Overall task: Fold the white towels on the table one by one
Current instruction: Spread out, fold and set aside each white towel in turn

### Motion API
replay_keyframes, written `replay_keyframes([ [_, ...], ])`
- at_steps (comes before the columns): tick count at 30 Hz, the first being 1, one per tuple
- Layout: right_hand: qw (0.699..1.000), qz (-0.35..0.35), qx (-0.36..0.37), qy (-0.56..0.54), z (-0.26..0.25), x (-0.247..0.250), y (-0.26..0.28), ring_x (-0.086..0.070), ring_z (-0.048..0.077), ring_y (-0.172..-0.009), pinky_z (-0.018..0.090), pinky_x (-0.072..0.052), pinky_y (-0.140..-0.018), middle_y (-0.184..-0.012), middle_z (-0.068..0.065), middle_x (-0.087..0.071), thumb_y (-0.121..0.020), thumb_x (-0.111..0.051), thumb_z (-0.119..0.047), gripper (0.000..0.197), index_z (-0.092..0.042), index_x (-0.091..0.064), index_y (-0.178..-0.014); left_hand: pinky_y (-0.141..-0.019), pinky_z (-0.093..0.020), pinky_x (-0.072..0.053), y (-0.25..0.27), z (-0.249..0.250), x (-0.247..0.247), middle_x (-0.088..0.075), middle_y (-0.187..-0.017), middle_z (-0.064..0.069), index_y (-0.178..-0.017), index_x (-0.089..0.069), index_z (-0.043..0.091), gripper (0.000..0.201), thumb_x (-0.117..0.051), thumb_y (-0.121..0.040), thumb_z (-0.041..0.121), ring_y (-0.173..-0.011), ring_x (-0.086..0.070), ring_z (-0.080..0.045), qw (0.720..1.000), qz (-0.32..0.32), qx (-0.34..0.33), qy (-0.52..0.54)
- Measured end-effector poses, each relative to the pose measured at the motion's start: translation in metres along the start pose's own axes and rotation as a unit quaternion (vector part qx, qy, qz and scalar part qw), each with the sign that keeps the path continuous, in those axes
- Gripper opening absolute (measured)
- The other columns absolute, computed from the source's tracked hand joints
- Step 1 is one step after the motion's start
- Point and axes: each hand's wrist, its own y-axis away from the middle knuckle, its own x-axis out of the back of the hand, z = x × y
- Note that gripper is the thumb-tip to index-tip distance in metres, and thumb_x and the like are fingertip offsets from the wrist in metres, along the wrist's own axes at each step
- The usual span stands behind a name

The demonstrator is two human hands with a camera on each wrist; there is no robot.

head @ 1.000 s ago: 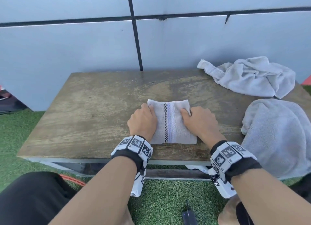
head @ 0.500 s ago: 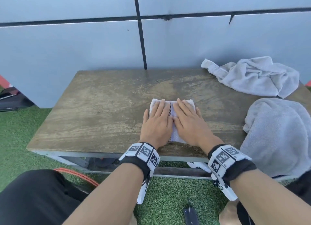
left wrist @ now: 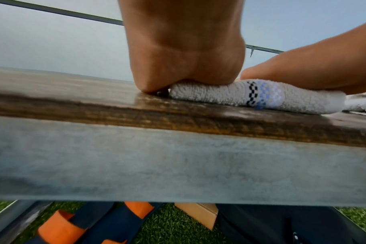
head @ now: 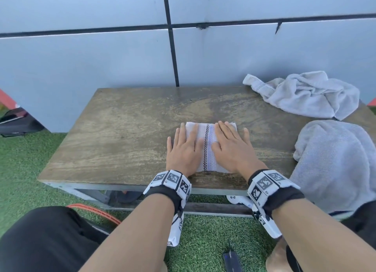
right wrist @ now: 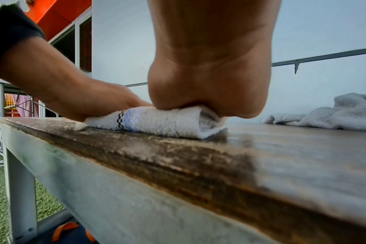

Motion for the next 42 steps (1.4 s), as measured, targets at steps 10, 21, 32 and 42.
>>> replay_keyframes([
  [10,0.99,0.007,-0.048,0.136,-0.016,0.026,0.023,-0.032,0.036,-0.139,0.055,0.003,-0.123,-0.147,0.019,-0.041,-0.096,-0.027,-0.047,0.07,0.0,-0.041,-0.145,-0.125,-0.041,0.006,0.018,-0.022,0.006,0.001,-0.168,0.004,-0.16,-0.009,0.026,0.073,-0.015,-0.099,0.066,-0.154,0.008,-0.015,0.999,0.02,0.026,0.018],
  [21,0.981,0.084,-0.092,0.145,-0.028,0.024,0.049,-0.056,0.033,-0.111,0.052,-0.031,-0.107,-0.12,0.015,-0.06,-0.092,-0.04,-0.06,0.06,-0.01,-0.054,-0.123,-0.125,-0.041,0.004,0.025,-0.026,0.006,0.001,-0.168,-0.006,-0.159,0.0,0.008,0.098,-0.039,-0.093,0.069,-0.154,0.004,-0.02,0.999,0.028,0.012,0.027],
  [32,0.997,0.04,0.023,-0.055,-0.015,-0.02,0.042,0.015,0.014,-0.153,0.047,-0.005,-0.125,-0.167,-0.007,0.014,-0.104,-0.015,-0.051,0.063,-0.028,0.002,-0.16,-0.124,-0.042,0.005,0.022,-0.024,0.01,0.0,-0.168,-0.005,-0.159,-0.001,0.01,0.079,-0.032,-0.102,0.054,-0.154,0.006,-0.022,0.999,0.004,0.023,0.034],
  [42,0.995,-0.001,0.022,-0.097,-0.004,-0.025,0.038,0.017,0.025,-0.153,0.045,0.0,-0.126,-0.166,-0.006,0.017,-0.104,-0.015,-0.052,0.068,-0.02,0.009,-0.159,-0.125,-0.041,0.005,0.025,-0.021,0.009,-0.002,-0.167,-0.007,-0.159,-0.006,0.007,0.061,-0.026,-0.108,0.035,-0.154,0.004,-0.02,0.995,0.028,0.049,0.087],
])
